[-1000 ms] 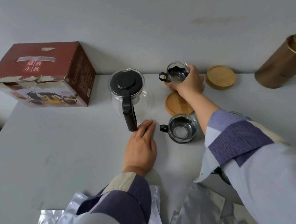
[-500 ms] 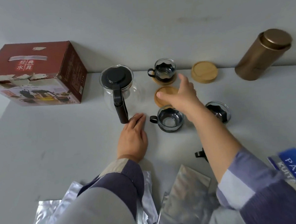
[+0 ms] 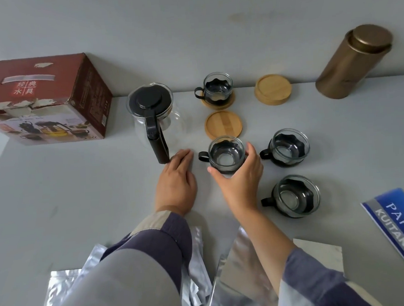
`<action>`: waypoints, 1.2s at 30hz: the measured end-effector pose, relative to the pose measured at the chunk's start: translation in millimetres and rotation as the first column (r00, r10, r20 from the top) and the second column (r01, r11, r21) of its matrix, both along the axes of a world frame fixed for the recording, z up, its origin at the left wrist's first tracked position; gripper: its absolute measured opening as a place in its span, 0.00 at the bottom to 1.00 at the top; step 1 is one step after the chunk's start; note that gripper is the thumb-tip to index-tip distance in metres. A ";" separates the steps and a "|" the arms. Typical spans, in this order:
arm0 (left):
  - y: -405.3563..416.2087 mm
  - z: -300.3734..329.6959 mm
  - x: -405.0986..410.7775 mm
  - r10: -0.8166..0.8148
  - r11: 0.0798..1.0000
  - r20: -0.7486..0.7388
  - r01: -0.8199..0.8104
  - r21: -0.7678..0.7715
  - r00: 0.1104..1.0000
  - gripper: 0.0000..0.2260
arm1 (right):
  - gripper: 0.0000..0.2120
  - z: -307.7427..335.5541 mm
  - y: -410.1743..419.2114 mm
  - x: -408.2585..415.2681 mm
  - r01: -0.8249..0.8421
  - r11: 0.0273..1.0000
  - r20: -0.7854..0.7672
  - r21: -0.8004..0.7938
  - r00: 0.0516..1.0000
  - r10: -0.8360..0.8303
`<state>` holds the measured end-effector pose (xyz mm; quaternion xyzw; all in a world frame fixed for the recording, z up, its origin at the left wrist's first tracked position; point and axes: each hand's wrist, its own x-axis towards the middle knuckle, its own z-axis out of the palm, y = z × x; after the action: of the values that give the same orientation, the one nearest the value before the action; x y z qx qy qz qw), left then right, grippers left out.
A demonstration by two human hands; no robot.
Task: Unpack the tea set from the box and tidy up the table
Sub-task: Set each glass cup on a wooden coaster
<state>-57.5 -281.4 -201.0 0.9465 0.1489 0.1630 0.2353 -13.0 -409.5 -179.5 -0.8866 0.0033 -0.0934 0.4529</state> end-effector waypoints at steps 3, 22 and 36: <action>-0.6 0.6 -0.2 -0.001 1.000 0.000 0.001 -0.007 1.000 0.21 | 0.47 -3.0 0.3 2.4 -0.001 1.000 0.016 -0.014 1.000 0.001; -1.9 2.8 -2.3 -0.001 1.000 -0.010 0.001 -0.004 1.000 0.22 | 0.38 19.1 22.3 71.9 -0.026 0.999 0.049 0.045 0.999 0.024; -0.9 3.7 -2.3 -0.001 1.000 -0.027 0.000 -0.010 1.000 0.22 | 0.49 6.9 26.2 81.7 -0.025 0.986 -0.059 -0.167 0.998 0.015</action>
<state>-59.8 -282.3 -197.3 0.9474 0.1527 0.1496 0.2383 68.8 -383.4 -172.7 -0.9239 -0.0005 -0.0633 0.3774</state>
